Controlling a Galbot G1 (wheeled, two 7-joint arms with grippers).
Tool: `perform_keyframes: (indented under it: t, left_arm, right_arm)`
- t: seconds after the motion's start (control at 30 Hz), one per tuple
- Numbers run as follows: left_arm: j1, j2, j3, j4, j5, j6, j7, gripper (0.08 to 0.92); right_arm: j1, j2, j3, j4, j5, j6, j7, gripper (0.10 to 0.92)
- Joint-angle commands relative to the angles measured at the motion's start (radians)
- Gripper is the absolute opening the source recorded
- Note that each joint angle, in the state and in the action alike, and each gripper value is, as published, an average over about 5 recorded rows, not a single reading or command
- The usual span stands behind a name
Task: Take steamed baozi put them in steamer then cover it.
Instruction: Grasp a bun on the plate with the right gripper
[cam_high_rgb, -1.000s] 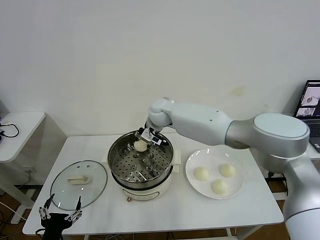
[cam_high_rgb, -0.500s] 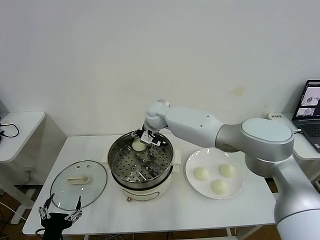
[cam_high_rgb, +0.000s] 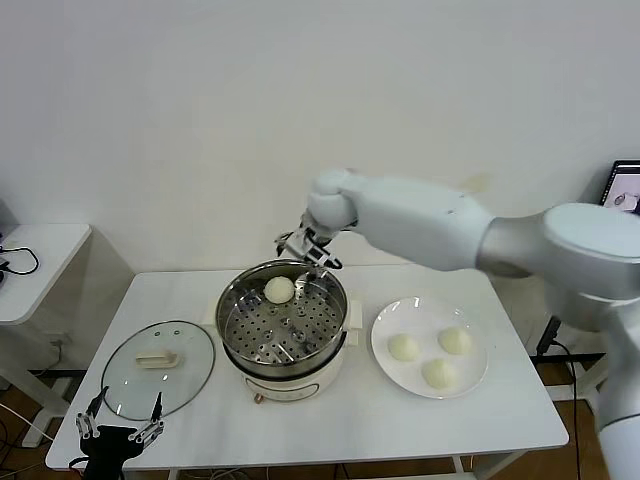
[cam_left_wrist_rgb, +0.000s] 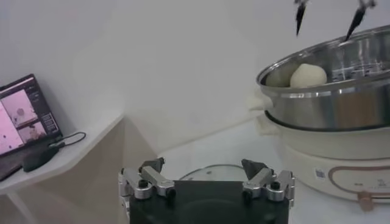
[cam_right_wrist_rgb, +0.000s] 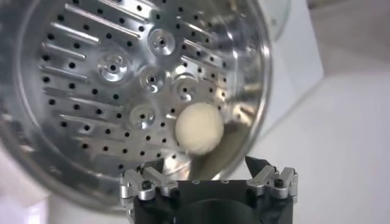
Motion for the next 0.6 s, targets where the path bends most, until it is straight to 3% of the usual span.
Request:
perform_keyframes:
  t: [0.03,0.33,0.6]
  left_arm:
    - [-0.001,0.009,-0.004,-0.002,-0.005,0.003,0.001,0.823]
    - [-0.018,0.031,-0.009,-0.004,-0.018,0.012,0.006,0.823]
    - [-0.023,0.03,-0.01,-0.004,-0.017,0.018,0.01,0.823]
  right_arm:
    - [0.061,-0.262,0.008,0.235,0.162,-0.227,-0.047,0.823]
    - [-0.07,-0.595,0.041,0.4,0.048,-0.288,-0.029,0.823]
    - [-0.276,-0.652,0.102,0.396,-0.088,-0.275,-0.013,0.823]
